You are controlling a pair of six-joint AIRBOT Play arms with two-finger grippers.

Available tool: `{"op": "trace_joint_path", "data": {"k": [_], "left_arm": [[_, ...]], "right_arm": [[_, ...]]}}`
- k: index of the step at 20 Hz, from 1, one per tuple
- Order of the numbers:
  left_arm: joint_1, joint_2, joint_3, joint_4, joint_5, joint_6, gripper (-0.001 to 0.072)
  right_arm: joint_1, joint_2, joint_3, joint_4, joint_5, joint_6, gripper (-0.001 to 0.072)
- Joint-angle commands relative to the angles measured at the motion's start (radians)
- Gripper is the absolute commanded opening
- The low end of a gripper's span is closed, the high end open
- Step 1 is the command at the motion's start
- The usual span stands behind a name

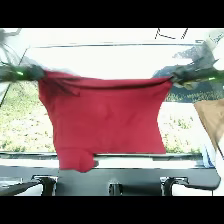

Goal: Fold the clothes and pants, and hang the long-sleeved shirts on hangers.

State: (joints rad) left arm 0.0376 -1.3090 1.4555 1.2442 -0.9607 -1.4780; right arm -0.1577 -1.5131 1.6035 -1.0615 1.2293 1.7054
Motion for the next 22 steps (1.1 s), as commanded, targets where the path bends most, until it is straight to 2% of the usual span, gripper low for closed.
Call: {"op": "trace_joint_path", "data": {"k": [1,4,5,6,7,8,9,10,11,13,16,18,20,22], "left_arm": [[0.000,-0.208,-0.053,-0.045,-0.023,-0.126,0.0025],[0.000,-0.294,-0.053,-0.182,-0.106,-0.139,0.0026],[0.003,-0.302,-0.053,-0.208,-0.134,-0.139,0.0080],[0.014,-0.300,-0.047,-0.212,-0.179,-0.138,0.0264],[0.041,-0.294,-0.031,-0.200,-0.257,-0.118,0.0517],[0.084,-0.286,-0.011,-0.181,-0.361,-0.071,0.0605],[0.129,-0.274,-0.003,-0.165,-0.444,-0.039,0.0606],[0.188,-0.257,-0.005,-0.135,-0.531,-0.017,0.0605],[0.248,-0.238,-0.021,-0.097,-0.589,-0.013,0.0593],[0.356,-0.181,-0.145,-0.085,-0.616,0.000,0.0582],[0.471,-0.097,-0.444,-0.102,-0.528,0.086,0.0576],[0.527,-0.081,-0.595,-0.218,-0.433,0.160,0.0575],[0.547,-0.083,-0.671,-0.318,-0.344,0.216,0.0575],[0.536,-0.097,-0.689,-0.328,-0.289,0.225,0.0564]], "right_arm": [[0.001,-0.230,-0.028,0.270,-0.004,0.057,0.0035],[0.001,-0.279,-0.028,0.253,0.028,0.057,0.0036],[-0.005,-0.278,-0.023,0.246,0.032,0.056,0.0045],[-0.025,-0.278,-0.001,0.245,0.057,0.045,0.0189],[-0.061,-0.274,0.035,0.244,0.109,0.006,0.0409],[-0.104,-0.264,0.074,0.219,0.177,-0.026,0.0499],[-0.156,-0.246,0.105,0.157,0.269,-0.043,0.0504],[-0.205,-0.217,0.109,0.060,0.342,-0.047,0.0558],[-0.240,-0.190,0.098,-0.054,0.409,-0.049,0.0577],[-0.283,-0.116,0.003,-0.227,0.465,-0.080,0.0577],[-0.301,0.008,-0.255,-0.258,0.385,-0.126,0.0576],[-0.299,0.053,-0.380,-0.213,0.366,-0.160,0.0576],[-0.299,0.067,-0.436,-0.172,0.382,-0.167,0.0575],[-0.299,0.069,-0.445,-0.150,0.389,-0.166,0.0575]]}}
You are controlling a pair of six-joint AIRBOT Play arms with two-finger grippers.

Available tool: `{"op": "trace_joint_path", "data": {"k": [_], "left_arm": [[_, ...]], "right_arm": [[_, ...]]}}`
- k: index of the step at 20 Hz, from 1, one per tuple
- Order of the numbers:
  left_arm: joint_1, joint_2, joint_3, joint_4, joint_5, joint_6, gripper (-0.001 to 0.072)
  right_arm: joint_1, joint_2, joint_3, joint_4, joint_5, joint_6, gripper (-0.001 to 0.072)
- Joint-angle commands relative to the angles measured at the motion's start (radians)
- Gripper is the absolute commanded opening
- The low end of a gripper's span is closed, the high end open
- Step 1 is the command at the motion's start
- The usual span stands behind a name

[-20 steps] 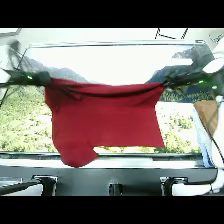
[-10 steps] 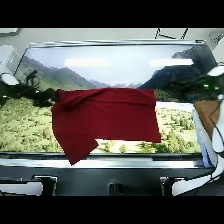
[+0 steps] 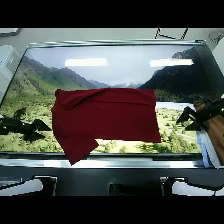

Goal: Fold the clothes and pants, and hang the long-sleeved shirts on hangers.

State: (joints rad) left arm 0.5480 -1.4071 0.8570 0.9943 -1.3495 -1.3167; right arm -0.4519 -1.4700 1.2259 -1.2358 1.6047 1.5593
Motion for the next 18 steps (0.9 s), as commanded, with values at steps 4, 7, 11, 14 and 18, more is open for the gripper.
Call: {"op": "trace_joint_path", "data": {"k": [4,7,11,14,18], "left_arm": [[-0.036,-0.062,-0.090,-0.154,0.121,0.113,0.0492],[-0.091,-0.092,-0.090,-0.174,0.139,0.113,0.0396],[-0.107,-0.084,-0.090,-0.175,0.108,0.122,0.0024],[-0.107,-0.058,-0.090,-0.176,0.102,0.132,0.0023],[-0.107,-0.037,-0.090,-0.176,0.099,0.131,0.0023]], "right_arm": [[-0.005,0.026,-0.067,0.029,0.013,-0.016,0.0575],[-0.005,0.026,-0.067,0.026,0.028,-0.011,0.0575],[-0.005,0.026,-0.135,-0.011,-0.039,-0.011,0.0579],[0.022,0.012,-0.259,0.047,-0.149,-0.032,0.0628],[0.116,-0.046,-0.318,0.131,-0.229,-0.061,0.0637]]}}
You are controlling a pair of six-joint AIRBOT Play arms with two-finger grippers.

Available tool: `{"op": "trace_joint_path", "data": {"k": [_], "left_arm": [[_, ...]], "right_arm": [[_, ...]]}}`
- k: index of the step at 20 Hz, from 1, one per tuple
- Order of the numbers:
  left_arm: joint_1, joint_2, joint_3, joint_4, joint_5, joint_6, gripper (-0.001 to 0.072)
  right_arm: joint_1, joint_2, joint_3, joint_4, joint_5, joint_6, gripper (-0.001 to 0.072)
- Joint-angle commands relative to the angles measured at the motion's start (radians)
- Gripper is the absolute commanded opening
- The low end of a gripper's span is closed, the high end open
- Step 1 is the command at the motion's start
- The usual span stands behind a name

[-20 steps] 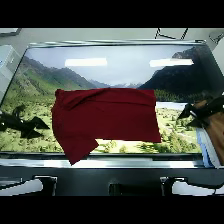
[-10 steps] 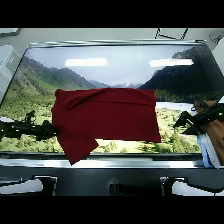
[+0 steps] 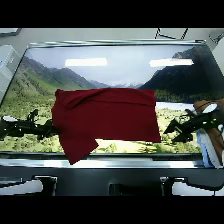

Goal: Fold the clothes and pants, and hang the long-sleeved shirts on hangers.

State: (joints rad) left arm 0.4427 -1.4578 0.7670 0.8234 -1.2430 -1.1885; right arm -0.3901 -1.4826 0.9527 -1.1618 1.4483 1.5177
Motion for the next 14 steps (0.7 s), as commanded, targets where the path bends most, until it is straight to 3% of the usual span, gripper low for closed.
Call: {"op": "trace_joint_path", "data": {"k": [1,2,4,6,7,8,11,14], "left_arm": [[-0.002,0.016,0.000,-0.005,-0.014,0.003,0.0023],[-0.002,0.018,0.000,-0.005,-0.017,0.003,0.0023],[-0.002,0.024,0.000,-0.005,-0.021,0.000,0.0023],[-0.002,0.029,0.010,-0.005,-0.031,-0.001,0.0023],[-0.002,0.033,0.024,-0.005,-0.045,-0.010,0.0023],[-0.002,0.039,0.045,-0.006,-0.068,-0.019,0.0023],[-0.002,0.117,0.182,-0.037,-0.115,-0.019,0.0021],[-0.002,0.286,0.481,-0.177,-0.070,-0.024,0.0022]], "right_arm": [[0.082,-0.048,-0.045,0.077,-0.081,-0.019,0.0635],[0.111,-0.059,-0.045,0.097,-0.082,-0.019,0.0626],[0.175,-0.064,-0.043,0.128,-0.072,-0.019,0.0521],[0.229,-0.061,-0.023,0.133,-0.034,-0.038,0.0287],[0.246,-0.053,-0.002,0.132,-0.015,-0.041,0.0089],[0.247,-0.040,0.027,0.134,-0.003,-0.041,0.0036],[0.243,0.057,0.217,0.113,0.010,-0.042,0.0034],[0.243,0.184,0.567,0.073,-0.056,-0.041,0.0033]]}}
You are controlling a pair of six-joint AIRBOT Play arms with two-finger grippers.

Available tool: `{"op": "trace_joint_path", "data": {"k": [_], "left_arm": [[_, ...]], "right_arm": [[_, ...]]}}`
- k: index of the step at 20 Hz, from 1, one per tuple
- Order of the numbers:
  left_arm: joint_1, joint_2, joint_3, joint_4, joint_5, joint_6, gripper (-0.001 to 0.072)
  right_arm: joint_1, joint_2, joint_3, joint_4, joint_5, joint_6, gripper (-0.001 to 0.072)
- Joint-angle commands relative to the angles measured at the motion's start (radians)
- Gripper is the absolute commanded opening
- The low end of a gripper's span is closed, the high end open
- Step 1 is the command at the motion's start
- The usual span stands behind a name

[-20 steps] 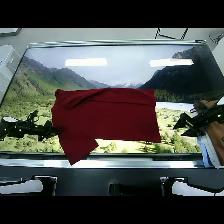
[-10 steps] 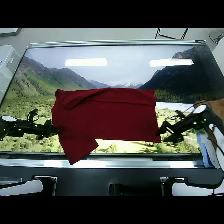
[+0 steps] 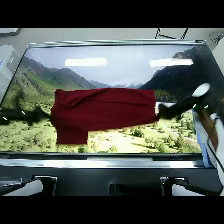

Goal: Fold the clothes and pants, and hang the long-sleeved shirts on hangers.

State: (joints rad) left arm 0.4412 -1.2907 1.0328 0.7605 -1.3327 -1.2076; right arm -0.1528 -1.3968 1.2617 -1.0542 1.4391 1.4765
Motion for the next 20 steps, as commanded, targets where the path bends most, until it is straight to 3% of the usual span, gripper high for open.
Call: {"op": "trace_joint_path", "data": {"k": [1,4,6,10,15,18,20], "left_arm": [[0.000,0.179,0.344,-0.176,0.051,-0.004,0.0022],[0.000,0.341,0.743,-0.118,0.243,0.052,0.0023],[0.000,0.431,0.875,-0.017,0.315,0.025,0.0022],[0.000,0.588,0.901,0.000,0.334,-0.016,0.0022],[0.000,0.600,0.940,0.000,0.338,-0.060,0.0021],[0.000,0.525,0.941,0.000,0.226,-0.106,0.0021],[0.000,0.414,0.929,0.000,0.010,-0.186,0.0021]], "right_arm": [[0.006,0.147,0.399,-0.079,-0.105,0.000,0.0034],[0.006,0.301,0.725,-0.269,-0.321,0.000,0.0034],[0.006,0.414,0.784,-0.347,-0.358,0.013,0.0034],[0.006,0.567,0.782,-0.364,-0.262,0.043,0.0034],[0.006,0.611,0.782,-0.407,-0.357,0.117,0.0034],[0.006,0.558,0.782,-0.413,-0.274,0.156,0.0034],[0.006,0.457,0.781,-0.399,-0.058,0.168,0.0033]]}}
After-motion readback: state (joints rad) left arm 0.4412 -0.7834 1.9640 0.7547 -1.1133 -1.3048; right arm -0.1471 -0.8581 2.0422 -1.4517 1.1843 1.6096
